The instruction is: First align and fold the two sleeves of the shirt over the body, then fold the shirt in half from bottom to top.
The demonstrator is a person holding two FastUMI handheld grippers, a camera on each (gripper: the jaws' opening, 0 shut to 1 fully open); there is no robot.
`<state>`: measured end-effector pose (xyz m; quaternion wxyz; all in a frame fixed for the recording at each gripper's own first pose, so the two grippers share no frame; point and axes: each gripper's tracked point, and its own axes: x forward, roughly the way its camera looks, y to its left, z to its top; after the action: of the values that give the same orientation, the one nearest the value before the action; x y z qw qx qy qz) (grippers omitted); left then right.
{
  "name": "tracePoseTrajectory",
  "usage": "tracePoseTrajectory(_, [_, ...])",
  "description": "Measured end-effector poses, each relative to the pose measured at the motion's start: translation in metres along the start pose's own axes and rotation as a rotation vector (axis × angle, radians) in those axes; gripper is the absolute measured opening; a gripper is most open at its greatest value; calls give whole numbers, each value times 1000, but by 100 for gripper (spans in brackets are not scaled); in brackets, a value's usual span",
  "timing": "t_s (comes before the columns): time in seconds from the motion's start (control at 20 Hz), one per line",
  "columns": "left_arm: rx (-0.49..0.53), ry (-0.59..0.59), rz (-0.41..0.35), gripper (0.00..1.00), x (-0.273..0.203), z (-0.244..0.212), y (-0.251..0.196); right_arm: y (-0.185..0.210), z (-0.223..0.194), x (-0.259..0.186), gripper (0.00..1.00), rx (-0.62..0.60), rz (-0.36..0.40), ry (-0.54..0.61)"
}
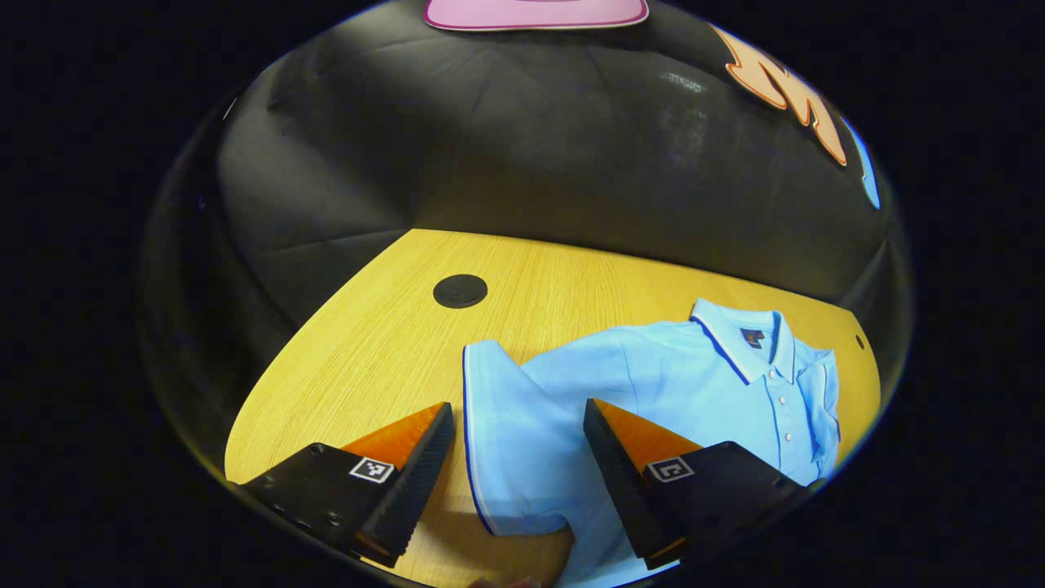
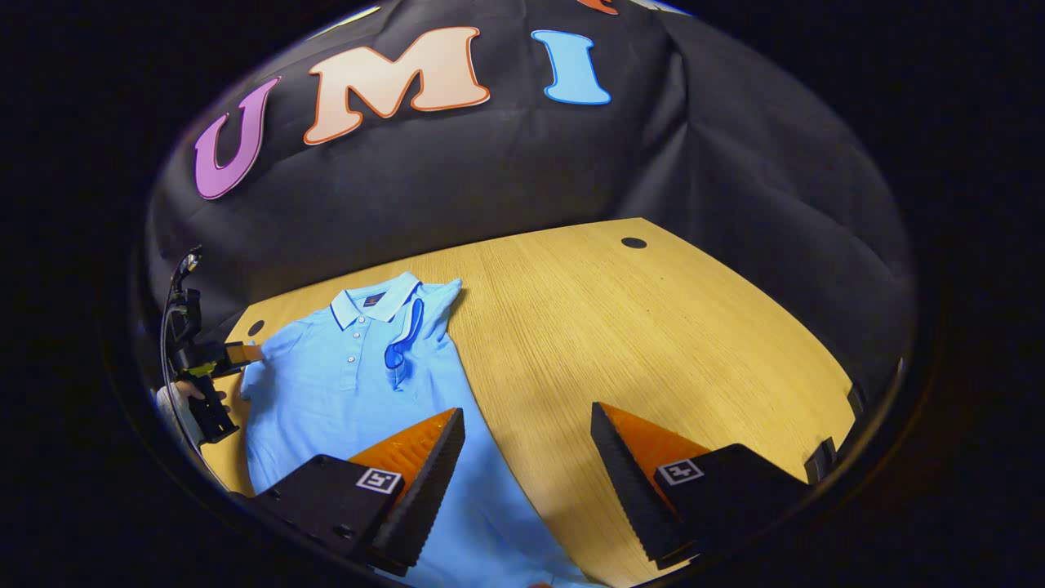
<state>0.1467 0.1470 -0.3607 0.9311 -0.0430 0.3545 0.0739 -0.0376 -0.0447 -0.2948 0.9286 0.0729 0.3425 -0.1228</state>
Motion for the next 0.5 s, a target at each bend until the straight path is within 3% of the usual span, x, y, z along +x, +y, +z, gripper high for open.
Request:
tracePoseTrajectory(0.25, [13,8,18,96,0,-3,0,1,11,-5,98,-4,13,-21])
tracePoseTrajectory(0.35, [36,27,0,86,1,-5,-5,1,15,-4,98,-3,14,-33])
tracePoseTrajectory(0.4, [43,35,-34,76,0,-5,-13,2,14,-4,98,-2,16,-33])
tracePoseTrajectory(0.5, [52,43,-68,28,1,-5,-24,-1,16,-4,98,-5,11,-36])
